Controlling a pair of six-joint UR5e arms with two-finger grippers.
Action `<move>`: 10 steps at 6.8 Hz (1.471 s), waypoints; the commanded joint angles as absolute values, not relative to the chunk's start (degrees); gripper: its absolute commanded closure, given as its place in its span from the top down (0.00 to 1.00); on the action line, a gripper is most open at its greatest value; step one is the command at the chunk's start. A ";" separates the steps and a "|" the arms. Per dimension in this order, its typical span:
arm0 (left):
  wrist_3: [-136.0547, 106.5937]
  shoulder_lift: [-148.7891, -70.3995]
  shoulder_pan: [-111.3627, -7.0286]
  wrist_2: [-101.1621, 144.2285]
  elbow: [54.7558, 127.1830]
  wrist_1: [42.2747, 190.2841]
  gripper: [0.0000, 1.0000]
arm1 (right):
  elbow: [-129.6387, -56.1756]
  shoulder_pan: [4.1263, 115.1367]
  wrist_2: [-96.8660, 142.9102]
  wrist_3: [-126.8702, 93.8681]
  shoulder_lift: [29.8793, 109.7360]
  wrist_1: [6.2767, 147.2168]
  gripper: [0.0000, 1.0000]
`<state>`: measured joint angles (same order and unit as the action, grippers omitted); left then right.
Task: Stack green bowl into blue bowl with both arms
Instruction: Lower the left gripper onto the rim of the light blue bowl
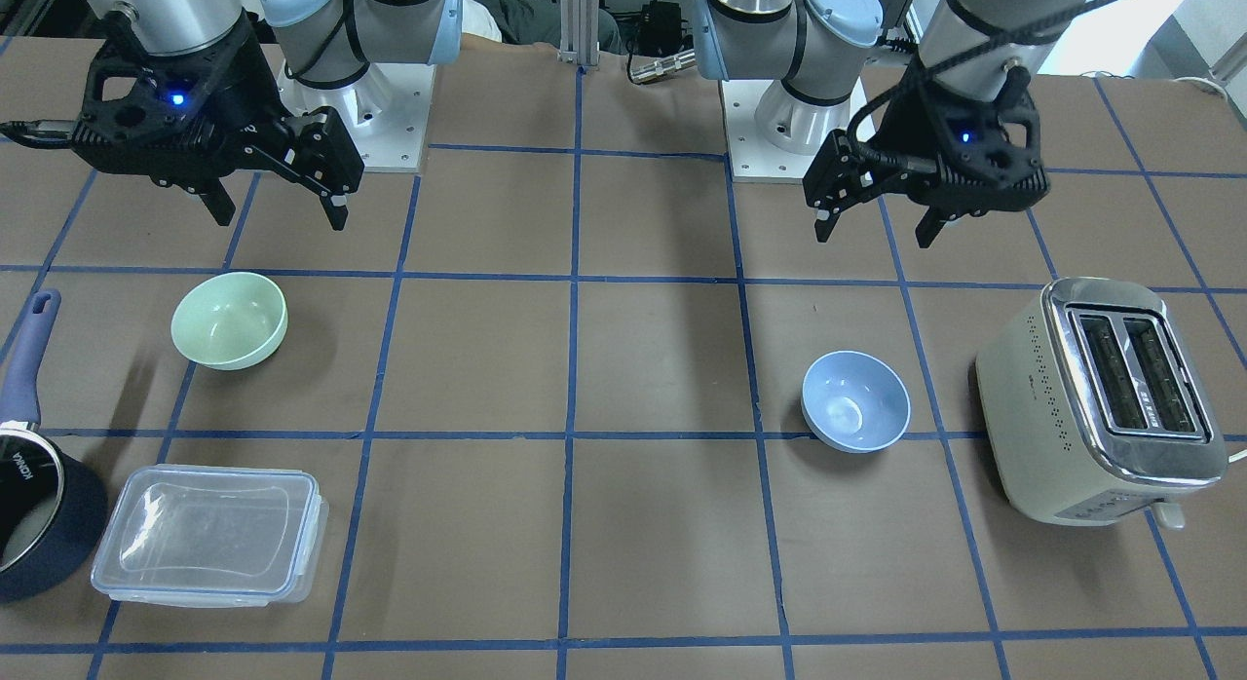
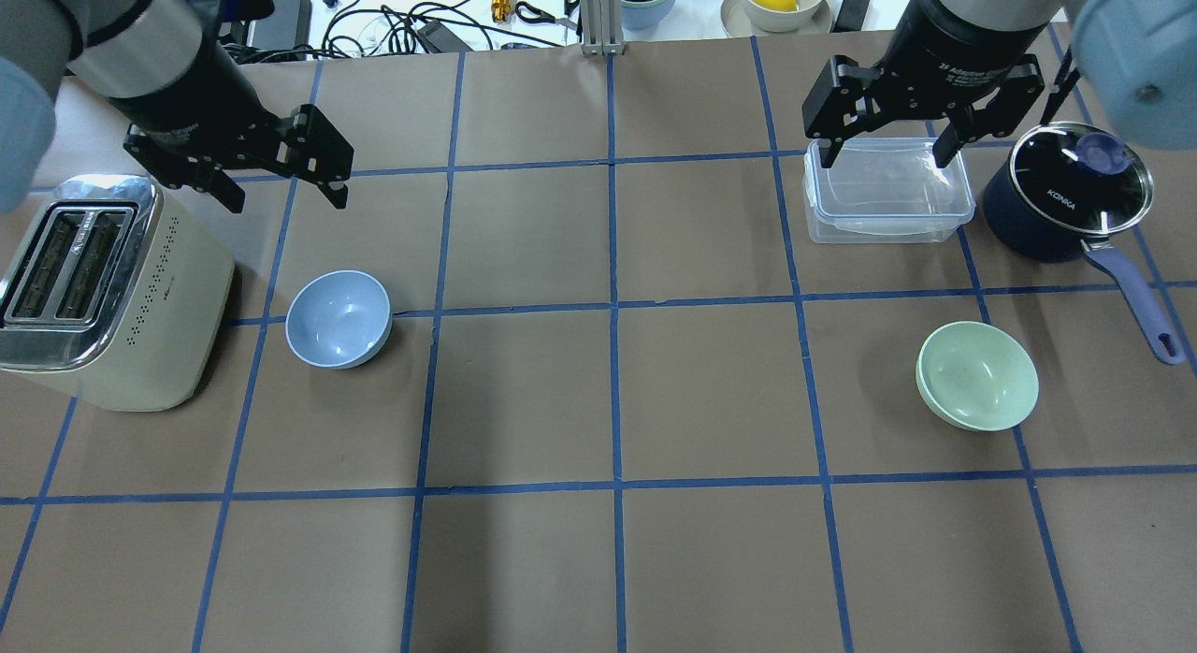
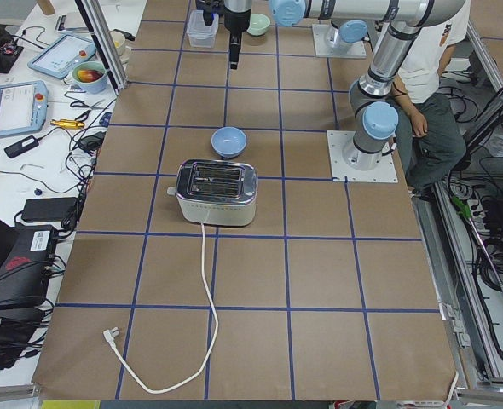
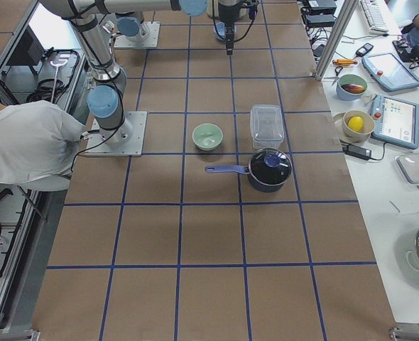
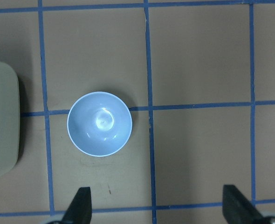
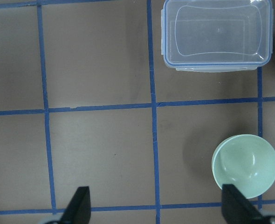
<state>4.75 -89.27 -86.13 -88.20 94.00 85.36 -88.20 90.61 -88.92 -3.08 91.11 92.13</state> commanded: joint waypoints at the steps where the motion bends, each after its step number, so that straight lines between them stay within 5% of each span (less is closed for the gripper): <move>1: 5.27 -96.29 -85.17 -87.80 106.28 66.22 1.00 | -88.24 90.62 -89.03 -3.08 91.14 92.20 1.00; 5: 5.89 -107.48 -84.82 -88.42 112.58 52.56 1.00 | -88.50 90.70 -89.38 -3.08 91.23 92.11 1.00; 6: 5.71 -107.14 -84.81 -88.50 113.46 52.65 0.76 | -88.59 90.70 -89.30 -3.08 91.23 92.20 1.00; 7: 5.89 -107.23 -84.81 -88.33 114.68 52.47 0.21 | -88.68 90.70 -89.38 -3.08 91.14 92.20 1.00; 8: 5.45 -108.01 -84.81 -88.24 114.61 52.30 0.00 | -88.68 90.70 -89.38 -3.08 90.97 92.20 1.00; 10: 4.75 -106.09 -85.51 -88.68 111.64 53.16 0.00 | -88.68 90.70 -89.30 -2.99 90.79 92.20 1.00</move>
